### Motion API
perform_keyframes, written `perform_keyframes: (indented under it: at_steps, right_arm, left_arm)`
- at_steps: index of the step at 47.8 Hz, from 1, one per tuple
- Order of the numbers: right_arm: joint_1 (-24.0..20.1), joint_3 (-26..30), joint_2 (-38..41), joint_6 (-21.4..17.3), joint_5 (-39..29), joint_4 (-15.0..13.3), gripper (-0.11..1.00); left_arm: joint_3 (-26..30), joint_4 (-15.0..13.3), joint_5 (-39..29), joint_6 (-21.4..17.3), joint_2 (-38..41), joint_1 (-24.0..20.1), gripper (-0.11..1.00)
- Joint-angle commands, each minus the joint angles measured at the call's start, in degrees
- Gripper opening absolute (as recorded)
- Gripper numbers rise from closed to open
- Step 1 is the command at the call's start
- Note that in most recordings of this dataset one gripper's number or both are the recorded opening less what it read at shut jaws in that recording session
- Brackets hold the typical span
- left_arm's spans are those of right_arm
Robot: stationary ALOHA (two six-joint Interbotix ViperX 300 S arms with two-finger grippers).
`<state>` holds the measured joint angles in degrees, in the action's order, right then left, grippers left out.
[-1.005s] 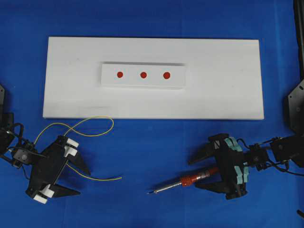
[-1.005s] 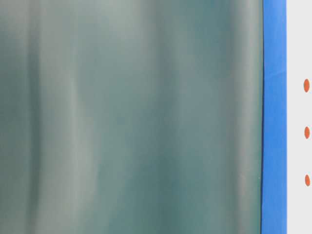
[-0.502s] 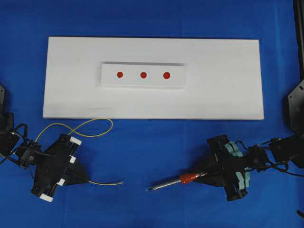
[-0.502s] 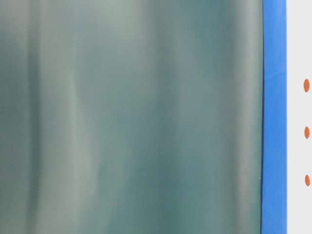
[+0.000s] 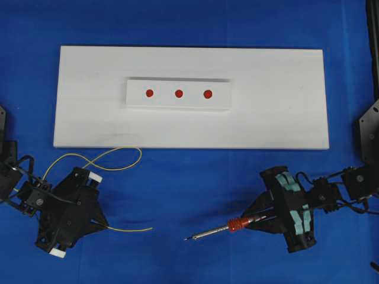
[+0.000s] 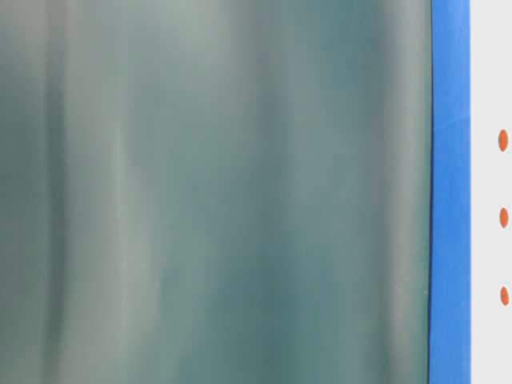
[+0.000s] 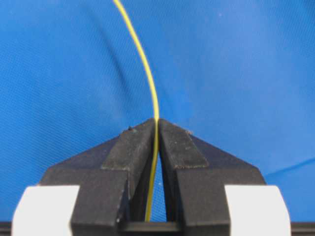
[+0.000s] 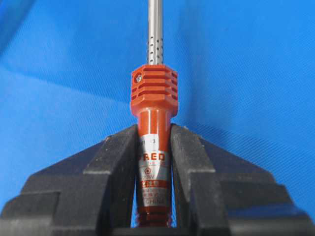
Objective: Touch the tip of the soldering iron to the tip of the solder at the mark.
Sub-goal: 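Grasp the solder wire with left gripper, iron handle with right, then lift both tools and carry them over the red-dot strip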
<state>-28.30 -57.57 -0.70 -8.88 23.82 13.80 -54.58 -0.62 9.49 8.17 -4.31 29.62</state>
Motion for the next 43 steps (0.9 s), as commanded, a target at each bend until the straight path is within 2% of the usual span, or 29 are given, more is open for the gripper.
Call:
perform_keyframes:
  at_steps: [1, 11, 19, 27, 34, 43]
  right_arm:
    - [1.2, 2.4, -4.7, 0.1, -7.0, 0.0, 0.06]
    - [4.4, 6.5, -13.1, 0.1, -23.6, -0.3, 0.06]
    - [6.2, 8.2, -16.5, 0.1, -29.4, -1.2, 0.06]
    - [7.3, 8.6, -16.4, 0.0, -29.9, -1.4, 0.06]
    - [9.4, 9.0, -16.4, 0.0, -31.4, -1.4, 0.06]
    - [15.5, 9.9, -16.4, 0.0, -35.8, -2.7, 0.06]
  left_arm:
    - [3.3, -0.1, -7.2, -0.1, -4.7, -0.3, 0.03]
    - [8.6, -0.1, -21.8, 0.4, -9.8, -0.4, 0.03]
    - [11.4, 0.4, -30.1, 7.6, -10.7, -1.0, 0.03]
    - [11.9, 0.6, -31.5, 12.1, -10.6, -1.9, 0.03]
    - [12.3, 0.7, -31.5, 12.1, -10.4, -4.1, 0.03]
    - [13.2, 1.1, -32.9, 10.3, -10.2, -10.6, 0.03]
